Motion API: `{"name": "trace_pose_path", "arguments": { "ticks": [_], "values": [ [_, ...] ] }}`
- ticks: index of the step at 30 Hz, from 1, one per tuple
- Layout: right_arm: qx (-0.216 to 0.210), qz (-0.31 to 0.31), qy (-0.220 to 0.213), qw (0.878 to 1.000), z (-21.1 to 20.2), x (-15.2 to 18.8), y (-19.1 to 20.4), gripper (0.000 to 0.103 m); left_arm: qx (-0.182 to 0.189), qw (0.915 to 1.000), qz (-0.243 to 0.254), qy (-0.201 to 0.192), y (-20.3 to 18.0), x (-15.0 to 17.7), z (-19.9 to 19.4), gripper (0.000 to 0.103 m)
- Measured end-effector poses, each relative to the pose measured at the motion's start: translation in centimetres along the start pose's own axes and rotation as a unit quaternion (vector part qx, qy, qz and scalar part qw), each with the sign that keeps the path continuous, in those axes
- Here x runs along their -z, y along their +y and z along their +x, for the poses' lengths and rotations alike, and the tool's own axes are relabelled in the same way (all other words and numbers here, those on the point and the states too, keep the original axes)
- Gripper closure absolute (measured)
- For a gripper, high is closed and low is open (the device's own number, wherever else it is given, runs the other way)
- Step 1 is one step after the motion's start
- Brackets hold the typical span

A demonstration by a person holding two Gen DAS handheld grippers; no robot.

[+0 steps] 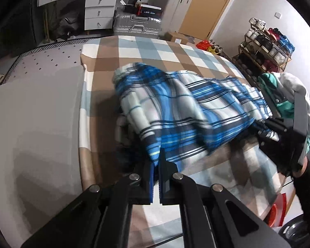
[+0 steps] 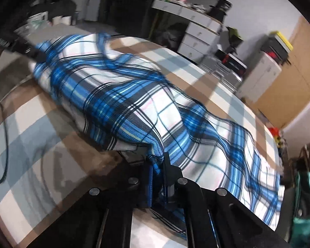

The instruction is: Fold large clothes

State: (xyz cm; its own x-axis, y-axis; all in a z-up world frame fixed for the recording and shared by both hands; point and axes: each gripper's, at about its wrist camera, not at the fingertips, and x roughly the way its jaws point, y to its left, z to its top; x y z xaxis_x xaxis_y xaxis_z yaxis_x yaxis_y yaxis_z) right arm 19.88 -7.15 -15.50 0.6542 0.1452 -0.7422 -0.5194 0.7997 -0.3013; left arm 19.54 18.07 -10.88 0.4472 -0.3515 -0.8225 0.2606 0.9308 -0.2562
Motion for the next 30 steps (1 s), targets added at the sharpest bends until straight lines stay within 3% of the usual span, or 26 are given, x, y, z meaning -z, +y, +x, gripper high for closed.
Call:
{"name": "trace_pose_path", "arguments": {
  "ticks": [4,7,11,13,14,15,17,18,20,21,22,24,27,30],
  "values": [
    [-0.021,0.055,0.003,0.998,-0.8,0.6,-1.7,0.098,0.027,0.9994,-0.021,0.003,1.1,0.6,-0.1,0.103],
    [-0.026,0.051,-0.003,0.998,-1.3,0.2,-1.1,0.098,0.003,1.0000,0.002,-0.001,0.6,1.1,-0.1,0.103],
    [-0.029,0.053,0.010,0.998,-0.8,0.6,-1.5,0.094,0.010,0.9999,0.003,0.006,0.9,1.5,-0.1,0.103],
    [-0.025,0.041,0.032,0.998,-0.3,0.7,-1.3,0.082,0.014,0.9998,-0.004,0.011,1.5,1.5,-0.5,0.103],
    [-0.024,0.033,0.033,0.999,-0.5,0.9,-1.1,0.071,0.006,0.9998,-0.013,0.011,1.9,1.5,-1.0,0.103],
    [-0.031,0.031,0.027,0.999,-0.9,0.9,-1.1,0.049,-0.002,0.9997,-0.021,0.009,2.3,1.3,-1.6,0.101],
    [-0.051,0.044,0.009,0.998,-2.4,1.3,-1.5,0.028,-0.019,0.9993,-0.033,0.002,3.0,1.1,-3.4,0.100],
    [-0.077,0.064,-0.008,0.995,-3.5,1.4,-2.4,0.025,-0.024,0.9992,-0.033,-0.002,3.1,0.9,-4.1,0.097],
    [-0.125,0.102,-0.026,0.987,-5.0,1.6,-4.2,0.025,-0.015,0.9995,-0.024,-0.011,2.5,0.5,-6.2,0.072],
    [-0.142,0.124,-0.036,0.981,-5.7,1.8,-5.4,0.024,-0.007,0.9995,-0.022,-0.021,1.9,0.2,-6.9,0.049],
    [-0.148,0.139,-0.043,0.978,-6.2,1.9,-6.2,0.022,0.006,0.9993,-0.016,-0.033,1.0,-0.1,-7.5,0.033],
    [-0.141,0.182,-0.049,0.972,-6.8,1.8,-8.4,0.018,0.041,0.9981,0.011,-0.044,-1.8,-1.4,-7.7,0.030],
    [-0.141,0.232,-0.041,0.962,-5.9,1.2,-10.9,0.016,0.083,0.9949,0.057,-0.002,-6.5,-3.8,-3.9,0.029],
    [-0.130,0.238,0.017,0.962,-1.9,-0.2,-11.5,0.016,0.074,0.9932,0.077,0.048,-9.3,-5.5,2.6,0.029]
  ]
}}
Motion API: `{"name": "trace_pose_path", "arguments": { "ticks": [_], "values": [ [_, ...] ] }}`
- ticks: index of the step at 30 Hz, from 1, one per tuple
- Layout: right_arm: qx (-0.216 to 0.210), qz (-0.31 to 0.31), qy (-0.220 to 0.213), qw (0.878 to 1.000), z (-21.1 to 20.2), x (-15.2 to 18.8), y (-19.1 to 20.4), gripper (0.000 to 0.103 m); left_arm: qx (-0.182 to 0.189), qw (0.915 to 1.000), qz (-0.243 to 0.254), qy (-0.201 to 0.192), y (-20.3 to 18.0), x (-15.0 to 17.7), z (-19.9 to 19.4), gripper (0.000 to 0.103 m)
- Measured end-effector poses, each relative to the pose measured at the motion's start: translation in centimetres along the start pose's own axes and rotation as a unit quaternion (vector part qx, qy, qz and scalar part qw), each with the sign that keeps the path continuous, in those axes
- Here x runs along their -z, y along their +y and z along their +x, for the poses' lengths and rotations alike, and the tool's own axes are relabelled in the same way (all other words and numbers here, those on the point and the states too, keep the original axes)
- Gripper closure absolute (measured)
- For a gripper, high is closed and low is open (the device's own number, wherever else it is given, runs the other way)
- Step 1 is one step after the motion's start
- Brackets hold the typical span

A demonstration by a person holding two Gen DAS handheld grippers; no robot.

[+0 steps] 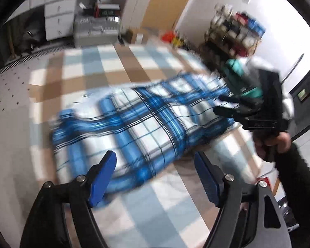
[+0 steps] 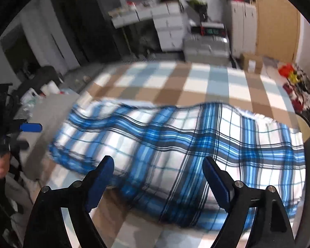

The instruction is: Fold large clothes

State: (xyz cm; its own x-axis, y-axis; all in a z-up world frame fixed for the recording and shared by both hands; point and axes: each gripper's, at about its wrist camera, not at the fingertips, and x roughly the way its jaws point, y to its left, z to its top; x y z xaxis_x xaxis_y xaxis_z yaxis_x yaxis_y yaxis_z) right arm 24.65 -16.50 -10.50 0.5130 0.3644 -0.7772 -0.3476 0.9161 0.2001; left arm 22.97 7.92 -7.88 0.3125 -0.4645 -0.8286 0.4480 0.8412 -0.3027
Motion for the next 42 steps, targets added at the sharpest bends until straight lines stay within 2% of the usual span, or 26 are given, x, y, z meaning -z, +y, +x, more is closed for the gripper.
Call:
{"name": "trace_pose_path", "arguments": {
  "ticks": [3,5,6,8,11,15,16,17,20,22,25,27,29,30,33,35,36,38,41,42],
  "values": [
    [0.038,0.024,0.061,0.997,3.9,-0.5,-1.8,0.017,-0.026,0.9976,-0.029,0.058,1.8,-1.2,6.1,0.029],
    [0.066,0.019,0.086,0.994,5.5,-0.3,-2.9,0.018,-0.054,0.9943,-0.054,0.074,3.9,-1.1,8.3,0.030],
    [0.068,0.018,0.092,0.993,6.0,-0.1,-3.5,0.018,-0.066,0.9934,-0.056,0.076,4.8,-0.9,8.8,0.030],
    [0.071,0.018,0.106,0.992,6.7,0.2,-4.3,0.018,-0.063,0.9951,-0.044,0.061,5.5,-0.5,8.5,0.030],
    [0.093,-0.018,0.111,0.989,7.2,0.8,-4.2,0.013,-0.075,0.9951,-0.031,0.056,5.6,-0.1,8.2,0.030],
    [0.094,-0.011,0.131,0.987,6.8,0.7,-4.7,0.015,-0.086,0.9927,-0.038,0.076,5.4,-0.7,7.2,0.032],
    [0.097,-0.005,0.121,0.988,5.8,0.2,-4.8,0.017,-0.087,0.9929,-0.039,0.072,5.0,-1.1,6.5,0.032],
    [0.094,-0.001,0.106,0.990,4.8,-0.2,-4.6,0.019,-0.070,0.9952,-0.030,0.061,3.8,-1.7,5.4,0.032],
    [0.050,0.000,0.048,0.998,1.3,-2.0,-3.3,0.018,-0.034,0.9989,0.007,0.030,0.2,-3.5,4.0,0.032],
    [0.078,-0.012,0.038,0.996,1.2,-3.3,-2.3,0.014,-0.036,0.9986,0.026,0.028,-2.0,-4.7,4.8,0.032],
    [0.118,0.013,0.096,0.988,4.6,-4.6,-3.3,0.014,-0.036,0.9979,0.004,0.054,-2.0,-6.4,8.3,0.032],
    [0.119,0.064,0.157,0.978,7.8,-4.3,-5.7,0.015,-0.071,0.9946,-0.021,0.072,-0.3,-7.2,10.9,0.032],
    [0.111,0.077,0.178,0.975,9.1,-4.0,-6.4,0.014,-0.056,0.9914,-0.061,0.101,2.1,-7.4,13.0,0.032],
    [0.114,0.074,0.179,0.974,9.4,-3.9,-6.5,0.010,-0.047,0.9912,-0.069,0.102,2.8,-7.1,13.1,0.032],
    [0.133,0.059,0.184,0.972,10.3,-3.7,-6.6,0.000,-0.051,0.9934,-0.032,0.097,2.7,-6.9,13.0,0.032],
    [0.128,0.067,0.185,0.972,10.4,-4.0,-6.9,0.000,-0.054,0.9937,-0.033,0.093,2.9,-6.7,12.6,0.032],
    [0.122,0.071,0.188,0.972,9.8,-4.1,-7.0,0.004,-0.063,0.9929,-0.040,0.093,3.0,-6.5,12.0,0.032],
    [0.114,0.081,0.166,0.976,7.5,-4.2,-7.2,0.013,-0.071,0.9929,-0.046,0.084,2.8,-6.3,10.3,0.032],
    [0.053,0.078,0.108,0.990,1.6,-2.6,-6.1,0.012,-0.047,0.9971,-0.022,0.055,0.6,-5.0,6.7,0.032],
    [0.043,0.077,0.100,0.991,0.2,-1.6,-5.6,0.012,-0.035,0.9981,-0.008,0.051,-0.4,-4.4,6.0,0.032]
  ]
}}
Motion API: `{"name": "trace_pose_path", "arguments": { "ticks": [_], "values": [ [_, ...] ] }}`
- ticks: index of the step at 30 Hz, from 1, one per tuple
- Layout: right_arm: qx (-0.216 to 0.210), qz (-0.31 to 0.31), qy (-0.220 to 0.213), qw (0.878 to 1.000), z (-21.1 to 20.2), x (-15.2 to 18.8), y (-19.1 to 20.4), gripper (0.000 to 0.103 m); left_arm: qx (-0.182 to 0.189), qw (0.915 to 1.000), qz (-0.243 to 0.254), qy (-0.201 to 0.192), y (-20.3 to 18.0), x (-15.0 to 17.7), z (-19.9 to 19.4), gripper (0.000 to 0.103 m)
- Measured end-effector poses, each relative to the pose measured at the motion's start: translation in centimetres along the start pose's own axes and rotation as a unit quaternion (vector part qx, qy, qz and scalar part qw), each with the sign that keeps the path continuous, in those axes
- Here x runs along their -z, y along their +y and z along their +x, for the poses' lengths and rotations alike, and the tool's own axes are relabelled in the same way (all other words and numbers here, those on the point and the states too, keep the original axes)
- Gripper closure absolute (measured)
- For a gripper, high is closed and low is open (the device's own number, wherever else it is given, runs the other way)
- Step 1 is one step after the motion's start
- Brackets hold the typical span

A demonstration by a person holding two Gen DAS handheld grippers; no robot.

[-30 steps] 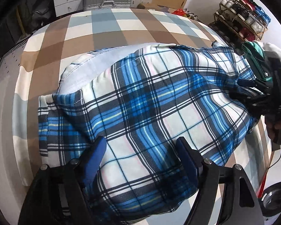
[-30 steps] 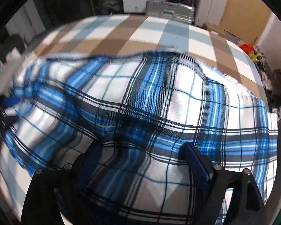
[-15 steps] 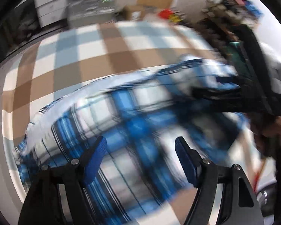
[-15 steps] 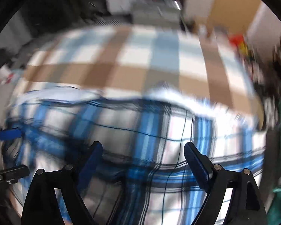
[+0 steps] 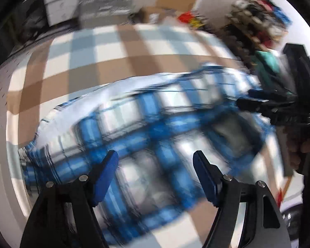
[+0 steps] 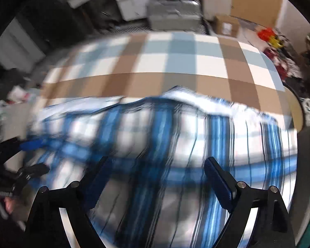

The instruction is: Fold large clothes

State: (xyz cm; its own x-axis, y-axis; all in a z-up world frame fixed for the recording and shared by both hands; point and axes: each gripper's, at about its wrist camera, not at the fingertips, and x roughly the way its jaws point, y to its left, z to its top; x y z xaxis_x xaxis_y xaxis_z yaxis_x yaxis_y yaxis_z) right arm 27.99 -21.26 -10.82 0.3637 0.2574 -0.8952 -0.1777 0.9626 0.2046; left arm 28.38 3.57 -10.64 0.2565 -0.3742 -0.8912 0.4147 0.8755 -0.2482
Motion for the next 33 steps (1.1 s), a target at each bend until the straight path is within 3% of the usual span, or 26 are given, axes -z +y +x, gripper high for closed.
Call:
{"name": "trace_pose_path", "arguments": {
  "ticks": [3,6,8,10,15,18,19,22,24,28,30,31,33],
  "values": [
    [-0.018,-0.007,-0.019,1.000,-1.7,3.8,0.3,0.012,-0.012,0.9994,0.032,0.001,-1.7,1.5,0.1,0.032],
    [0.045,-0.014,-0.004,0.999,0.1,6.1,0.9,0.012,-0.044,0.9984,0.017,0.032,-0.2,2.2,2.9,0.032],
    [0.047,-0.009,0.014,0.999,1.9,6.7,0.2,0.012,-0.048,0.9979,-0.007,0.043,1.5,2.1,4.6,0.032],
    [0.043,-0.008,0.013,0.999,3.1,7.0,-0.4,0.012,-0.053,0.9982,0.001,0.027,2.6,2.3,4.6,0.025],
    [0.065,-0.041,-0.005,0.997,4.2,7.0,-0.2,0.004,-0.079,0.9962,0.027,0.026,3.0,2.9,4.4,0.023],
    [0.061,-0.034,0.009,0.998,3.5,6.3,-0.3,0.007,-0.071,0.9967,0.008,0.038,3.2,3.0,3.0,0.026],
    [0.060,-0.032,0.000,0.998,2.8,5.8,-0.4,0.010,-0.069,0.9972,-0.001,0.029,3.2,3.3,1.7,0.026],
    [0.047,-0.025,-0.064,0.997,-1.4,5.9,-0.8,0.010,-0.013,0.9997,0.015,-0.015,0.3,2.5,-1.6,0.026],
    [0.075,-0.014,-0.077,0.994,-2.8,6.0,-1.9,0.010,-0.020,0.9987,0.035,-0.031,-2.0,1.7,-2.0,0.026],
    [0.156,0.001,-0.031,0.987,-0.7,6.1,-4.8,0.010,-0.063,0.9966,0.051,0.009,-3.4,0.1,3.1,0.026],
    [0.160,0.009,0.005,0.987,1.5,6.3,-6.2,0.012,-0.089,0.9940,0.036,0.052,-2.2,0.2,6.0,0.026],
    [0.162,0.006,0.020,0.987,2.5,6.7,-6.5,0.012,-0.084,0.9946,0.025,0.056,-1.4,0.4,6.6,0.026],
    [0.156,0.001,0.003,0.988,2.4,7.0,-6.9,0.011,-0.083,0.9950,0.037,0.041,-0.9,0.7,6.4,0.025]
  ]
}}
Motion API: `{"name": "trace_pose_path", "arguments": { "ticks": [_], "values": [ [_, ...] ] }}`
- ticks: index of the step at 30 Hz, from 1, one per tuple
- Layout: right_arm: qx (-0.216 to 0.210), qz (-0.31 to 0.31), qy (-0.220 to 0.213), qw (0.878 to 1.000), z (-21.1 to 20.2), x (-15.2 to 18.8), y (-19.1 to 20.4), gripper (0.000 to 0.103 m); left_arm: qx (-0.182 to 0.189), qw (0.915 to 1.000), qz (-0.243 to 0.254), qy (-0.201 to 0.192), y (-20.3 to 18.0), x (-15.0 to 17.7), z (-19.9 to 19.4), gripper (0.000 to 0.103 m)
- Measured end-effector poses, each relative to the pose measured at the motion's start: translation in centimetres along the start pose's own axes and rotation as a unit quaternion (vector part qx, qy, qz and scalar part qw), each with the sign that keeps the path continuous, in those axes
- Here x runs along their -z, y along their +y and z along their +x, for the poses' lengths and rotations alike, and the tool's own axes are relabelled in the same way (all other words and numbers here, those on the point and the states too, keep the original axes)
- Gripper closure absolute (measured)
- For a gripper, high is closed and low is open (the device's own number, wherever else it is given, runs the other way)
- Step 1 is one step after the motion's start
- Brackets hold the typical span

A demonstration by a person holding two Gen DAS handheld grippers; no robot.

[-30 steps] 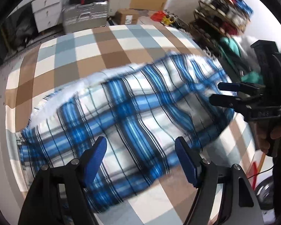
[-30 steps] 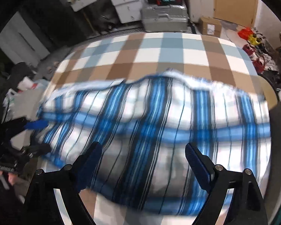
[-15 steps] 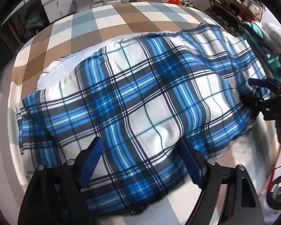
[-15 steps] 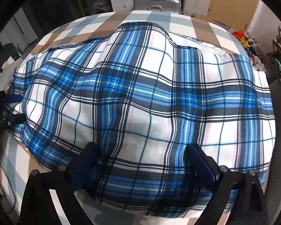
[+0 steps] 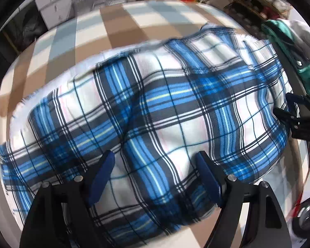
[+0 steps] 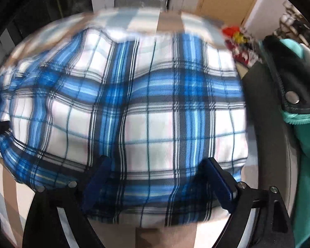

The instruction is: Fold large clothes

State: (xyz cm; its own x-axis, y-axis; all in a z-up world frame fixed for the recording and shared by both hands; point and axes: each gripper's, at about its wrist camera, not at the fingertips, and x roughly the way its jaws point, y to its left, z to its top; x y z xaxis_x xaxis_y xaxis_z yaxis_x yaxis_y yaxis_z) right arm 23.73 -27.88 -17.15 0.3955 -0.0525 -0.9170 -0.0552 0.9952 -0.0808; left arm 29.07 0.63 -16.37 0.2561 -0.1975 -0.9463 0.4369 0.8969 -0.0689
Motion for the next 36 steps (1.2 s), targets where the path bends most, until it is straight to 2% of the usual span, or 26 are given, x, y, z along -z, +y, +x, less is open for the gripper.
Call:
{"name": "trace_pose_path", "arguments": {
  "ticks": [1,3,4,7,8,9,10,11,12,13,15,17,18,19,20,21,24,25,27,28,30,32,35,36],
  "values": [
    [-0.008,0.001,-0.006,1.000,0.1,0.2,-0.2,0.011,0.001,1.0000,0.006,-0.002,0.1,0.2,-0.1,0.025],
    [-0.023,0.011,-0.007,1.000,0.6,0.3,-1.1,0.005,-0.008,0.9996,0.025,-0.004,0.2,0.7,-0.2,0.024],
    [-0.034,0.018,-0.005,0.999,0.7,0.3,-1.6,0.004,-0.009,0.9996,0.028,-0.004,0.2,1.0,-0.3,0.024],
    [-0.027,0.021,0.018,0.999,0.1,-0.2,-1.6,0.006,0.000,0.9999,0.012,0.008,1.0,1.3,-1.1,0.025],
    [-0.037,0.028,0.011,0.999,-0.5,-0.9,-1.9,0.015,0.004,1.0000,0.005,0.006,1.3,1.1,-1.7,0.026],
    [-0.066,0.036,-0.010,0.997,-1.5,-1.9,-1.9,0.016,0.011,0.9999,0.000,-0.002,1.4,0.9,-2.4,0.026],
    [-0.097,0.042,-0.033,0.994,-2.7,-2.4,-1.5,0.015,0.028,0.9995,-0.004,-0.015,1.1,0.7,-3.3,0.026],
    [-0.117,0.045,-0.051,0.991,-3.7,-3.2,-1.0,0.013,0.047,0.9985,-0.003,-0.026,0.0,0.1,-3.9,0.026],
    [-0.125,0.039,-0.065,0.989,-4.3,-4.4,0.1,0.008,0.051,0.9982,0.003,-0.032,-0.4,-0.2,-4.4,0.026],
    [-0.122,0.032,-0.064,0.990,-4.4,-4.9,1.1,0.007,0.037,0.9986,0.013,-0.036,-0.8,-0.5,-4.5,0.026],
    [-0.104,0.009,-0.029,0.994,-2.9,-6.6,3.7,0.007,0.010,0.9992,0.029,-0.026,-1.1,-1.0,-3.4,0.026],
    [-0.083,-0.011,0.001,0.996,-0.9,-7.3,5.8,0.007,-0.008,0.9998,0.017,-0.003,-0.2,-0.9,-1.7,0.026],
    [-0.060,-0.028,0.027,0.997,0.8,-7.6,7.0,0.008,-0.012,0.9999,0.007,0.010,0.6,-0.7,-0.8,0.026],
    [-0.040,-0.040,0.033,0.998,1.5,-7.4,7.7,0.007,0.001,0.9999,0.000,0.011,1.2,-0.5,-0.3,0.025],
    [-0.029,-0.046,0.010,0.998,1.5,-7.0,7.9,0.001,0.009,0.9999,0.001,0.004,1.6,-0.5,-0.2,0.023],
    [-0.019,-0.055,0.005,0.998,1.6,-6.9,8.1,0.001,0.015,0.9999,0.004,-0.004,1.9,-0.4,-0.2,0.020],
    [-0.040,-0.044,0.026,0.998,1.9,-7.4,7.5,0.002,0.024,0.9997,-0.006,0.000,2.6,-0.4,-0.8,0.020],
    [-0.047,-0.043,0.024,0.998,1.7,-7.6,7.1,0.006,0.025,0.9996,-0.011,0.003,2.9,-0.4,-1.1,0.020],
    [-0.050,-0.038,-0.003,0.998,0.1,-8.0,5.8,0.009,0.032,0.9991,-0.018,-0.020,4.3,-0.3,-2.8,0.020],
    [-0.049,-0.032,-0.021,0.998,-0.7,-8.3,4.8,0.009,0.023,0.9989,-0.017,-0.037,4.9,-0.1,-3.7,0.020],
    [-0.051,-0.010,-0.046,0.998,-1.4,-9.0,2.7,0.008,-0.022,0.9981,-0.011,-0.056,6.3,0.0,-4.3,0.020],
    [-0.052,0.013,-0.038,0.998,-0.4,-10.3,1.4,0.008,-0.043,0.9978,-0.031,-0.040,8.6,-0.1,-3.5,0.020],
    [-0.091,0.055,-0.006,0.994,1.7,-12.0,0.7,0.009,-0.016,0.9967,-0.078,-0.016,11.2,-0.3,-1.8,0.020],
    [-0.085,0.060,0.002,0.995,2.5,-12.5,0.8,0.009,-0.012,0.9963,-0.085,-0.011,11.4,-0.2,-1.4,0.020]
  ]
}}
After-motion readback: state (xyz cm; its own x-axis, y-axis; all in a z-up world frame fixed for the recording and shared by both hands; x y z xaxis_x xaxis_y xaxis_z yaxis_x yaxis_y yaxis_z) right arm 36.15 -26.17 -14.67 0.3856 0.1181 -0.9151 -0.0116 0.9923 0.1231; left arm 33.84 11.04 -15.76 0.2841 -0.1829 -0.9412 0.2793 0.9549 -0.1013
